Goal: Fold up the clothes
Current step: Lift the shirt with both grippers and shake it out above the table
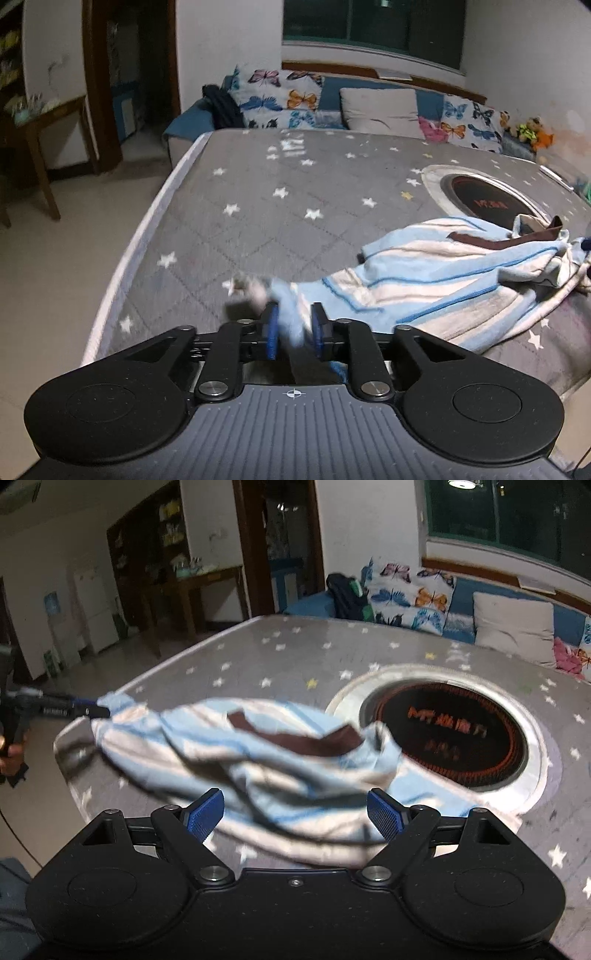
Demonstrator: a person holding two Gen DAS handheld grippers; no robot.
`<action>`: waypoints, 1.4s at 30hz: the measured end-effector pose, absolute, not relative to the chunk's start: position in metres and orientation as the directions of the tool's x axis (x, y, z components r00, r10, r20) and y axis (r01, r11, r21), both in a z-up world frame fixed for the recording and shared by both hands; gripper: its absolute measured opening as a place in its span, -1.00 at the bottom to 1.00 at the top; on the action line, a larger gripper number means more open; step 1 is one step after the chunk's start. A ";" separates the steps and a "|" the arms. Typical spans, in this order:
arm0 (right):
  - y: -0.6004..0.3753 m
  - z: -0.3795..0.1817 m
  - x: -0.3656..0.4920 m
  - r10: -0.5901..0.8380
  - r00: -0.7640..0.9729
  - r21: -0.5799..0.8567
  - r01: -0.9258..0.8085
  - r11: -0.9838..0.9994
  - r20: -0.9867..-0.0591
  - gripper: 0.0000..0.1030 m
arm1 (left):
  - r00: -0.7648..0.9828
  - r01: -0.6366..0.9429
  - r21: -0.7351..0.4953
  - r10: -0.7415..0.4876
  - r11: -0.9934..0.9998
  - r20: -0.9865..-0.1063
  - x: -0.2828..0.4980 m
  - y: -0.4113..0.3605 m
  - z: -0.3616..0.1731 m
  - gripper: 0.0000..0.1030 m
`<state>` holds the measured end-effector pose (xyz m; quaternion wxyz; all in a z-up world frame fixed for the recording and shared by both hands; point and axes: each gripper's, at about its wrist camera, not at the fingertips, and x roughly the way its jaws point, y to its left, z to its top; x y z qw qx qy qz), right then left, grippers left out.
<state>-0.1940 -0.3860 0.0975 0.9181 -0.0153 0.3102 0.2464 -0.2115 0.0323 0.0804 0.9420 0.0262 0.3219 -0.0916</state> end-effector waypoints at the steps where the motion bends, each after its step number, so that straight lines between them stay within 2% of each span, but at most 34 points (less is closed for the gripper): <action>1: -0.387 0.100 -0.193 0.438 0.696 0.123 -0.455 0.882 -0.569 0.69 | 0.779 0.194 -0.007 -0.158 0.981 -0.607 -0.212 0.031 0.081 -0.35; 8: -0.392 0.103 -0.172 0.434 0.714 0.132 -0.439 0.889 -0.550 0.55 | 0.770 0.324 0.010 -0.258 0.946 -0.583 -0.201 -0.001 0.097 -0.31; 12: -0.390 0.099 -0.165 0.433 0.708 0.133 -0.439 0.889 -0.558 0.39 | 0.745 0.431 0.044 -0.329 0.901 -0.580 -0.181 -0.039 0.090 -0.31; 17: -0.390 0.094 -0.160 0.421 0.709 0.115 -0.438 0.892 -0.567 0.37 | 0.709 0.520 0.083 -0.376 0.850 -0.597 -0.153 -0.076 0.069 -0.31; 21: -0.389 0.094 -0.154 0.431 0.698 0.113 -0.453 0.884 -0.572 0.37 | 0.667 0.570 0.068 -0.413 0.819 -0.620 -0.133 -0.090 0.054 -0.31; 30: -0.380 0.080 -0.134 0.462 0.631 0.121 -0.505 0.854 -0.624 0.36 | 0.620 0.653 0.098 -0.456 0.751 -0.638 -0.128 -0.108 0.037 -0.32; 31: -0.379 0.078 -0.133 0.463 0.625 0.123 -0.508 0.852 -0.628 0.32 | 0.619 0.655 0.107 -0.450 0.748 -0.643 -0.128 -0.110 0.034 -0.33; 32: -0.378 0.077 -0.133 0.464 0.620 0.124 -0.511 0.851 -0.632 0.21 | 0.618 0.657 0.116 -0.445 0.745 -0.648 -0.128 -0.111 0.032 -0.43; 33: -0.376 0.075 -0.134 0.468 0.611 0.127 -0.516 0.847 -0.639 0.12 | 0.618 0.659 0.125 -0.439 0.742 -0.653 -0.127 -0.113 0.029 -0.62; 36: -0.376 0.074 -0.138 0.473 0.608 0.139 -0.513 0.847 -0.638 -0.16 | 0.625 0.657 0.129 -0.441 0.743 -0.644 -0.130 -0.110 0.031 -0.79; 39: -0.379 0.076 -0.146 0.473 0.620 0.144 -0.504 0.851 -0.626 -0.38 | 0.632 0.655 0.133 -0.443 0.744 -0.636 -0.132 -0.107 0.032 -0.83; 42: -0.382 0.077 -0.150 0.471 0.624 0.143 -0.501 0.854 -0.624 -0.40 | 0.637 0.655 0.140 -0.444 0.742 -0.630 -0.132 -0.104 0.034 -0.80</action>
